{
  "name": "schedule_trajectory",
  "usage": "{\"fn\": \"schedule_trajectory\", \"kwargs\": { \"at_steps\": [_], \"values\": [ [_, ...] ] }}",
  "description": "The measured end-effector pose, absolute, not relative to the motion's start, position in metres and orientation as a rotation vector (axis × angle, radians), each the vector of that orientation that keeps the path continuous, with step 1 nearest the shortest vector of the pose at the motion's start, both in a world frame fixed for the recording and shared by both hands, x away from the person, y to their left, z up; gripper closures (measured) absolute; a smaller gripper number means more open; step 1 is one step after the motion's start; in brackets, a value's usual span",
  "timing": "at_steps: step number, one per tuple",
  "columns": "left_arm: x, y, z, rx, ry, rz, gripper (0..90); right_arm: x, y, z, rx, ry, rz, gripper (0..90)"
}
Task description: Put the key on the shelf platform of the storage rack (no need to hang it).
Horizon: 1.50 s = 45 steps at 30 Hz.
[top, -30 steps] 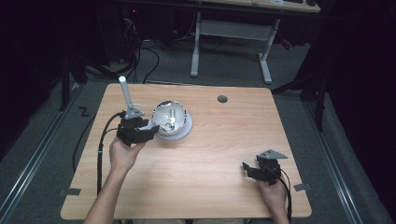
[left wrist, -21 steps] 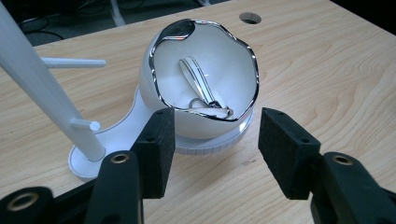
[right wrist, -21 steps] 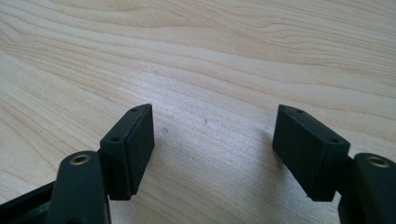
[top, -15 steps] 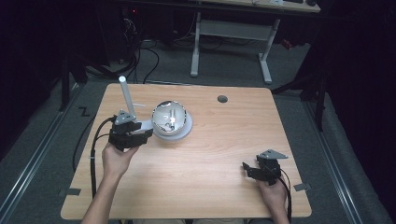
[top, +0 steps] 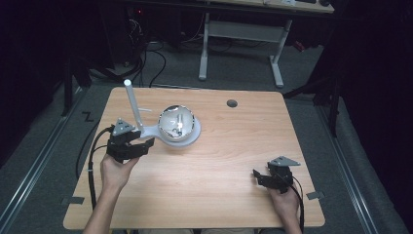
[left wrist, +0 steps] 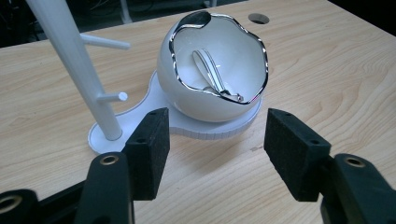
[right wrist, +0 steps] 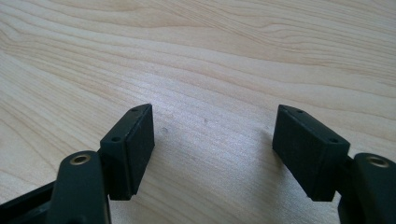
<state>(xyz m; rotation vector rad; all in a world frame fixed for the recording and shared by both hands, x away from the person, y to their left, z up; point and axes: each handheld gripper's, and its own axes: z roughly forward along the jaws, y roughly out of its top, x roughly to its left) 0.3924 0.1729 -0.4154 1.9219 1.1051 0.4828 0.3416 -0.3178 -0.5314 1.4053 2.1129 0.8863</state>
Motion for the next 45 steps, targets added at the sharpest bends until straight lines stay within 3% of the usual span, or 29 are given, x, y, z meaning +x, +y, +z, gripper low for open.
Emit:
{"fn": "schedule_trajectory", "kwargs": {
  "at_steps": [45],
  "values": [
    [0.363, 0.199, -0.447, 1.835, 1.193, 0.422, 39.0, 0.342, -0.318, -0.531, 1.405, 2.113, 0.886, 30.0]
  ]
}}
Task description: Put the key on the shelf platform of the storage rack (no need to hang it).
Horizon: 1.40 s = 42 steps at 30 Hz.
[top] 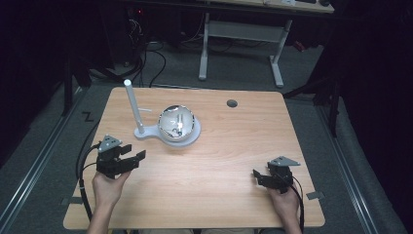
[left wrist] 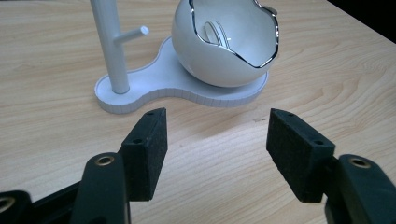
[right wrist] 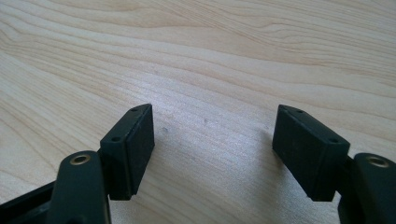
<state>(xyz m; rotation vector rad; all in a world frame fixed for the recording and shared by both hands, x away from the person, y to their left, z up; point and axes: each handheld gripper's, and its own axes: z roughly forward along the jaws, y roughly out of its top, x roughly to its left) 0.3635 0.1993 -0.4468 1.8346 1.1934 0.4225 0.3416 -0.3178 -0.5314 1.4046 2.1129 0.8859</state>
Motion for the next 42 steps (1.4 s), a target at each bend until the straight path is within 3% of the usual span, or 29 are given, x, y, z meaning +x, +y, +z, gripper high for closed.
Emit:
{"fn": "schedule_trajectory", "kwargs": {
  "at_steps": [42],
  "values": [
    [0.359, 0.183, -0.490, 1.857, 1.222, 0.309, 39.1, 0.342, -0.318, -0.531, 1.402, 2.113, 0.886, 30.0]
  ]
}}
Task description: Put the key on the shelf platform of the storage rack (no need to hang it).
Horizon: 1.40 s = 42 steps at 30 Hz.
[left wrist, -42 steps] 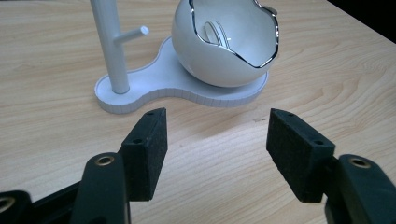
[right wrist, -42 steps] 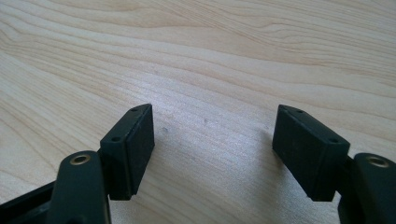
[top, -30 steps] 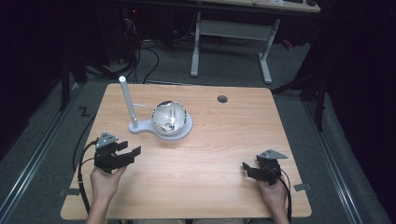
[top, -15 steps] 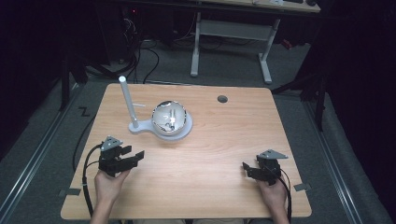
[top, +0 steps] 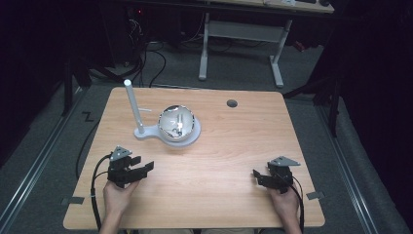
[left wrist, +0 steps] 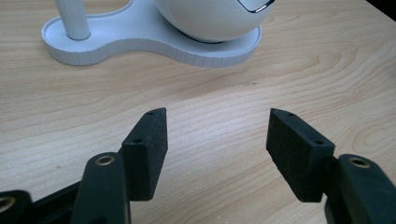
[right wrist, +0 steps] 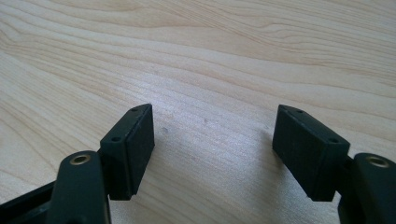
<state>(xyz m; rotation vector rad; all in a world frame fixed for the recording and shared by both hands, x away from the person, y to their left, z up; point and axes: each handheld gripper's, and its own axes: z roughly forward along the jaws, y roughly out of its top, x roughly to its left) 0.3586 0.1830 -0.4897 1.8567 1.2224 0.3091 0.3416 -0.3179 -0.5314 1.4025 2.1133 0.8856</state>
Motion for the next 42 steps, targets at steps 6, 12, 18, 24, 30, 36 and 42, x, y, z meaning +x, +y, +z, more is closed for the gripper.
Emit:
{"fn": "schedule_trajectory", "kwargs": {
  "at_steps": [6, 12, 18, 24, 30, 36, 42],
  "values": [
    [0.359, 0.177, -0.497, 1.872, 1.226, 0.290, 39.1, 0.342, -0.318, -0.531, 1.403, 2.113, 0.886, 30.0],
    [0.358, 0.169, -0.504, 1.908, 1.216, 0.294, 39.0, 0.342, -0.318, -0.531, 1.403, 2.113, 0.885, 30.0],
    [0.357, 0.164, -0.511, 1.907, 1.221, 0.302, 39.0, 0.342, -0.318, -0.531, 1.402, 2.113, 0.885, 30.0],
    [0.356, 0.154, -0.519, 1.934, 1.220, 0.319, 38.9, 0.342, -0.318, -0.531, 1.403, 2.113, 0.885, 29.9],
    [0.357, 0.148, -0.525, 1.933, 1.232, 0.335, 38.9, 0.342, -0.318, -0.531, 1.402, 2.113, 0.884, 30.0],
    [0.356, 0.141, -0.532, 1.954, 1.239, 0.367, 39.0, 0.342, -0.318, -0.531, 1.403, 2.112, 0.884, 29.9],
    [0.356, 0.136, -0.533, 1.972, 1.234, 0.411, 39.0, 0.341, -0.318, -0.531, 1.403, 2.112, 0.884, 29.9]
  ]
}}
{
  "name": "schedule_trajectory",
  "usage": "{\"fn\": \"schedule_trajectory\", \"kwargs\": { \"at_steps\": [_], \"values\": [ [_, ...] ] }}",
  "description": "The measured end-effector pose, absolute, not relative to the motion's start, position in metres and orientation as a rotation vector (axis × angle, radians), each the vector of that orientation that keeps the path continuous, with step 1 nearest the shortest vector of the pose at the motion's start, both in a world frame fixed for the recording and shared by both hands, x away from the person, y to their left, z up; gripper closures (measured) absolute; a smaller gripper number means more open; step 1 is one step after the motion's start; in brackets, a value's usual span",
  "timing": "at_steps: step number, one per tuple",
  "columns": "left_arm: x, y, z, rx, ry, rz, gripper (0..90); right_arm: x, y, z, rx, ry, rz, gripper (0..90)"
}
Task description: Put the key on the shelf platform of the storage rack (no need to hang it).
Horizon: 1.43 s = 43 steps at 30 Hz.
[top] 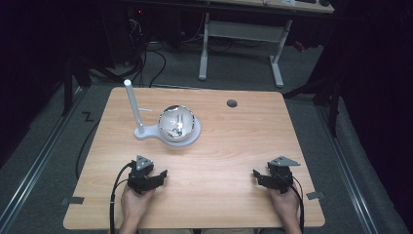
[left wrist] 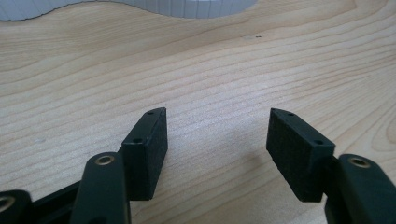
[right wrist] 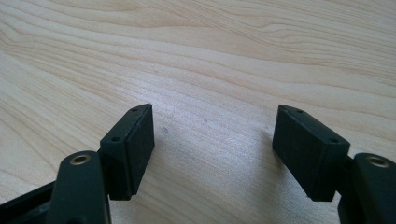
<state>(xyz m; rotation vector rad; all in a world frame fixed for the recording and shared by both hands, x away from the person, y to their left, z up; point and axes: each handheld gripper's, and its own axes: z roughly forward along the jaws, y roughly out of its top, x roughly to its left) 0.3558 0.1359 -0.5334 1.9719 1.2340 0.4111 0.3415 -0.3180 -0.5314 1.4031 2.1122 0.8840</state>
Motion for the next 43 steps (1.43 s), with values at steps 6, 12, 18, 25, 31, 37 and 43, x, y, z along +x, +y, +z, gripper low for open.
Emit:
{"fn": "schedule_trajectory", "kwargs": {
  "at_steps": [6, 12, 18, 25, 31, 37, 43],
  "values": [
    [0.355, 0.130, -0.535, 1.985, 1.222, 0.455, 38.6, 0.341, -0.318, -0.531, 1.405, 2.112, 0.884, 30.0],
    [0.353, 0.123, -0.536, 2.020, 1.198, 0.524, 37.3, 0.341, -0.318, -0.531, 1.407, 2.111, 0.884, 29.9],
    [0.352, 0.122, -0.537, 2.025, 1.198, 0.527, 35.2, 0.341, -0.318, -0.531, 1.406, 2.112, 0.884, 29.9],
    [0.352, 0.122, -0.537, 2.023, 1.208, 0.526, 31.9, 0.341, -0.318, -0.531, 1.406, 2.111, 0.884, 29.9],
    [0.351, 0.122, -0.537, 2.021, 1.211, 0.526, 31.0, 0.340, -0.317, -0.531, 1.407, 2.111, 0.883, 29.9],
    [0.351, 0.122, -0.537, 2.022, 1.210, 0.524, 30.6, 0.340, -0.317, -0.531, 1.407, 2.111, 0.883, 29.9],
    [0.351, 0.121, -0.537, 2.036, 1.193, 0.511, 26.3, 0.340, -0.317, -0.531, 1.404, 2.112, 0.883, 29.9]
  ]
}}
